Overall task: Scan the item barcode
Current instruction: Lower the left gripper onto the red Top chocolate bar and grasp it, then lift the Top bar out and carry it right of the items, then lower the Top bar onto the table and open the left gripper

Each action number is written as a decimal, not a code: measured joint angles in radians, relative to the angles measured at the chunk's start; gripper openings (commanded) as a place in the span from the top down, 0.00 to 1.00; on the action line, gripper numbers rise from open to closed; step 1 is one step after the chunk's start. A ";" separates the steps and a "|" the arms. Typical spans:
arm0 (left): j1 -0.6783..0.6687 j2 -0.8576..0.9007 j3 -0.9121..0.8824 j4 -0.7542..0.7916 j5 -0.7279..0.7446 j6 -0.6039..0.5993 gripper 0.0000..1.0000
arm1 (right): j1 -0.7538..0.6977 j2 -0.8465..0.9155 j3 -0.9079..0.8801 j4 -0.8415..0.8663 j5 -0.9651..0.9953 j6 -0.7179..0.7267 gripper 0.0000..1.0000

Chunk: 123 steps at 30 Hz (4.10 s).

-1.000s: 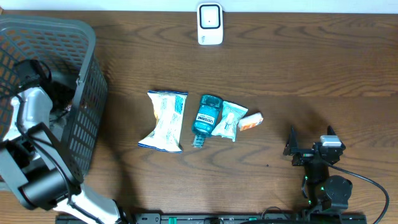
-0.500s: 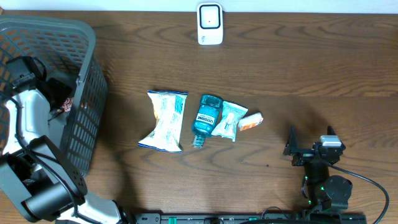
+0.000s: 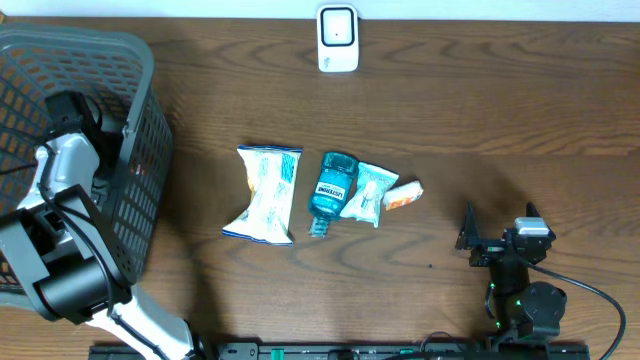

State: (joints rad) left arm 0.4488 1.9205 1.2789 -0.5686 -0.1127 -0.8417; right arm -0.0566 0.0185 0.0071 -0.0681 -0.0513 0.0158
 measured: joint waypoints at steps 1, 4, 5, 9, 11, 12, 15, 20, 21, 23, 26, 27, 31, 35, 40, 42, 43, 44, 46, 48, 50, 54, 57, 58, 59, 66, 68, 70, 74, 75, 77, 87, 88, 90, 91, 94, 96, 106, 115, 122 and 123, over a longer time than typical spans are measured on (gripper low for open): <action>-0.001 0.000 0.002 -0.008 -0.003 0.003 0.02 | 0.000 0.000 0.000 0.000 0.000 0.000 0.01; -0.002 0.003 0.002 -0.035 -0.023 0.043 0.15 | 0.000 0.000 0.000 0.000 0.000 0.000 0.01; 0.000 0.004 0.002 -0.044 -0.030 0.064 0.22 | 0.000 0.000 0.000 0.000 0.000 0.000 0.01; 0.002 0.004 0.004 -0.069 -0.035 0.162 0.63 | 0.000 0.000 0.000 0.000 0.000 0.000 0.01; 0.002 0.004 0.007 -0.092 -0.041 0.199 0.92 | 0.000 0.000 0.000 0.000 0.000 0.000 0.01; 0.002 0.004 0.008 -0.104 -0.045 0.220 0.92 | 0.000 0.000 0.000 0.000 0.000 0.000 0.01; 0.014 0.004 0.020 -0.155 -0.056 0.271 0.93 | 0.000 0.000 0.000 0.000 0.000 0.000 0.01; 0.069 -0.007 0.068 -0.277 -0.052 0.325 0.93 | 0.000 0.000 0.000 0.000 0.000 0.000 0.01; 0.082 -0.020 0.087 -0.293 -0.051 0.335 0.93 | 0.000 0.000 0.000 0.000 0.000 0.000 0.01; 0.104 -0.062 0.126 -0.316 -0.048 0.346 0.93 | 0.000 0.000 0.000 0.000 0.000 0.000 0.01; 0.131 -0.211 0.186 -0.313 -0.031 0.362 0.93 | 0.000 0.000 0.000 0.000 0.000 0.000 0.01; 0.132 -0.258 0.198 -0.309 -0.019 0.368 0.93 | 0.000 0.000 0.000 0.000 0.000 0.000 0.01; 0.122 -0.509 0.222 -0.269 0.103 0.378 0.93 | 0.000 0.000 0.000 0.000 0.000 0.000 0.01; 0.044 -0.650 0.224 -0.184 0.335 0.419 0.93 | 0.000 0.000 0.000 0.000 0.000 0.000 0.01; -0.237 -0.737 0.224 -0.158 0.519 0.494 0.93 | 0.000 0.000 0.000 0.000 0.000 0.000 0.01; -0.401 -0.731 0.224 -0.153 0.541 0.532 0.93 | 0.000 0.000 0.000 0.001 0.000 0.000 0.01; -0.478 -0.720 0.224 -0.147 0.555 0.549 0.93 | 0.000 0.000 0.000 0.000 0.000 0.000 0.01; -0.533 -0.707 0.224 -0.144 0.563 0.558 0.93 | 0.000 0.000 0.000 0.000 0.000 0.000 0.01; -0.645 -0.667 0.224 -0.108 0.566 0.571 0.93 | 0.000 0.000 0.000 0.000 -0.001 0.000 0.01; -0.753 -0.608 0.224 -0.064 0.575 0.582 0.93 | 0.000 0.000 0.000 0.000 0.000 0.000 0.01; -0.871 -0.504 0.224 -0.001 0.582 0.585 0.92 | 0.000 0.000 0.000 0.000 0.000 0.000 0.01; -1.001 -0.338 0.224 0.123 0.582 0.581 0.93 | 0.000 0.001 0.000 0.001 0.000 0.000 0.01; -1.087 -0.216 0.224 0.194 0.586 0.573 0.93 | 0.000 0.001 0.000 0.000 0.000 0.000 0.01; -1.108 -0.185 0.224 0.195 0.587 0.565 0.92 | 0.000 0.001 0.000 0.000 0.000 0.000 0.01; -1.144 -0.133 0.223 0.198 0.594 0.549 0.93 | 0.000 0.001 0.000 0.000 0.000 0.000 0.01; -1.237 -0.065 0.223 0.147 0.638 0.503 0.93 | 0.000 0.001 0.000 0.000 0.000 0.000 0.01; -1.261 -0.063 0.223 0.109 0.644 0.498 0.92 | 0.000 0.001 0.000 0.000 0.000 0.000 0.01; -1.270 -0.050 0.223 0.099 0.649 0.498 0.93 | 0.000 0.001 0.000 0.000 0.000 0.000 0.01; -1.268 0.029 0.219 0.108 0.650 0.498 0.93 | 0.000 0.001 0.000 0.000 0.000 0.000 0.01; -1.268 0.061 0.217 0.121 0.650 0.497 0.93 | 0.000 0.001 0.000 0.000 0.000 0.000 0.01; -1.268 0.121 0.213 0.142 0.651 0.497 0.93 | 0.000 0.001 0.000 0.000 0.000 0.000 0.01; -1.206 0.158 0.201 0.248 0.614 0.494 0.93 | 0.000 0.001 0.000 0.000 0.000 0.000 0.01; -1.176 0.158 0.201 0.259 0.607 0.492 0.93 | 0.000 0.001 0.000 0.000 0.000 0.000 0.01; -1.134 0.158 0.201 0.266 0.603 0.481 0.93 | 0.000 0.001 0.000 0.000 0.000 0.000 0.01; -1.111 0.158 0.201 0.268 0.602 0.476 0.93 | 0.000 0.001 0.000 0.000 0.000 0.000 0.01; -1.060 0.158 0.201 0.280 0.595 0.471 0.93 | 0.000 0.001 0.000 0.000 0.000 0.000 0.01; -1.050 0.158 0.201 0.296 0.591 0.463 0.93 | 0.000 0.001 0.000 0.000 0.000 0.000 0.01; -1.181 0.158 0.201 0.455 0.554 0.240 0.92 | 0.000 0.001 0.000 0.000 0.000 0.000 0.01; -1.308 0.199 0.201 0.441 0.454 0.126 0.41 | 0.000 0.001 0.000 0.000 0.000 0.000 0.01; -1.240 0.201 0.213 0.300 0.376 0.212 0.02 | 0.000 0.001 0.000 0.000 0.000 0.000 0.01; -1.228 0.198 0.226 0.256 0.375 0.235 0.02 | 0.000 0.001 0.000 0.000 0.000 0.000 0.01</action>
State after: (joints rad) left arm -0.7788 2.1181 1.5051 -0.3130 0.2623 -0.6071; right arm -0.0566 0.0193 0.0071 -0.0681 -0.0513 0.0158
